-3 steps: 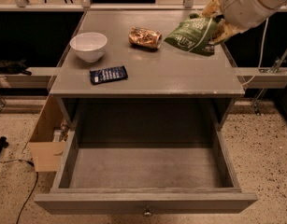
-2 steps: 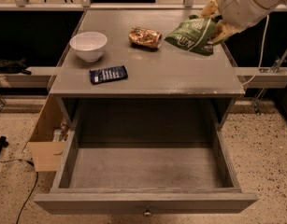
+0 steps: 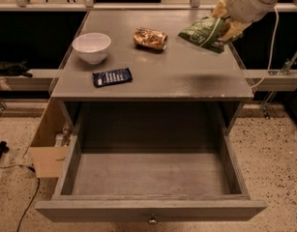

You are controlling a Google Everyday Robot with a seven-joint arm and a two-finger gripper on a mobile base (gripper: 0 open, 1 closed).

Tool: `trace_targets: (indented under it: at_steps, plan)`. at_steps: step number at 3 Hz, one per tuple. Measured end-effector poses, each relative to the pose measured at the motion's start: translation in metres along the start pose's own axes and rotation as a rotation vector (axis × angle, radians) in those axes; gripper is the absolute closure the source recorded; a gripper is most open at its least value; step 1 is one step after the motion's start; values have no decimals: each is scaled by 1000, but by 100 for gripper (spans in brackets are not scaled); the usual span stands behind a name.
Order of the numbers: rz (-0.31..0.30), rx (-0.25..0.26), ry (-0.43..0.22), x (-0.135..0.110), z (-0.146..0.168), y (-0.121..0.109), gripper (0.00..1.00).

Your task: Pick green jalapeno chip bag from top drawer and place on counter

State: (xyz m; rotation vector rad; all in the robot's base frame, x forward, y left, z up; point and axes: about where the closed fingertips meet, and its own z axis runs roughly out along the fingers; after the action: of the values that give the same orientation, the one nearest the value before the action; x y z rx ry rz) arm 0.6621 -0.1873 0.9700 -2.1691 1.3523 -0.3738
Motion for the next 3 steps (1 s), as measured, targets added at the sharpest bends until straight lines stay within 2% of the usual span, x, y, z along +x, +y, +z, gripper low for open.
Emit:
trace_targets:
  at_steps: [1,2,3]
  plan:
    - [3,1,1,3,1,-2,100]
    - [44,25,5,0,5,6,100]
    - [184,102,29,-8,11,19,100]
